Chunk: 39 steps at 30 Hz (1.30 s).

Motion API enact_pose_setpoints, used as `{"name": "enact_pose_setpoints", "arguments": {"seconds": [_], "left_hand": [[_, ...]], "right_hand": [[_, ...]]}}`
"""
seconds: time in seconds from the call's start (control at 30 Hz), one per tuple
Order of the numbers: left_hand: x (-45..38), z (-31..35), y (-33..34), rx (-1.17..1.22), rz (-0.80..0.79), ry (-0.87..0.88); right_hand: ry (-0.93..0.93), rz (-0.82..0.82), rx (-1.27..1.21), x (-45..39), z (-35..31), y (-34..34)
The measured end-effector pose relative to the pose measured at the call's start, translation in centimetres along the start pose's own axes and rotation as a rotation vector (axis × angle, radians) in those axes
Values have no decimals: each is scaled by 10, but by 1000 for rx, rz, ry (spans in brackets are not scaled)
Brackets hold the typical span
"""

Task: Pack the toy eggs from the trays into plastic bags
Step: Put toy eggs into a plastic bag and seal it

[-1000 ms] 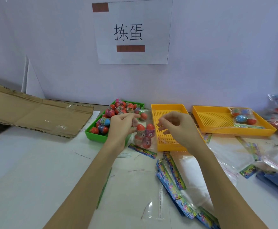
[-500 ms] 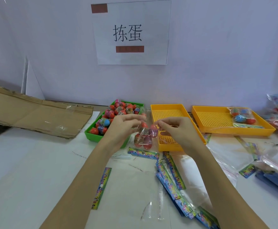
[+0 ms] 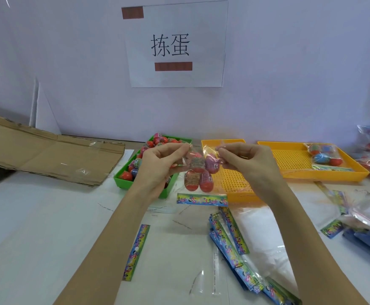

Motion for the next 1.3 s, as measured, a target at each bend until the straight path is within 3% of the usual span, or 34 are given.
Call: {"name": "enact_pose_setpoints", "arguments": {"seconds": [0.5, 0.97, 1.13, 1.3], "left_hand": [[4, 13, 2, -10, -116, 155], [6, 20, -4, -354, -107, 323], [6, 18, -5, -326, -95, 299], [8, 16, -2, -274, -47, 282]], "right_hand": [[-34, -102, -133, 2, -9, -13], [-151, -34, 79, 0, -9, -15], [-101, -30, 12, -1, -8, -13], [-96, -10, 141, 1, -8, -11]]}}
Point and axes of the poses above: each hand's wrist, its own x-axis away from the middle knuckle, its own y-axis out of the palm, z = x × y, the point moved 5 cm from there along -x, towards the middle knuckle, and after that the axes turned 7 degrees about x, right-handed, at the moved point
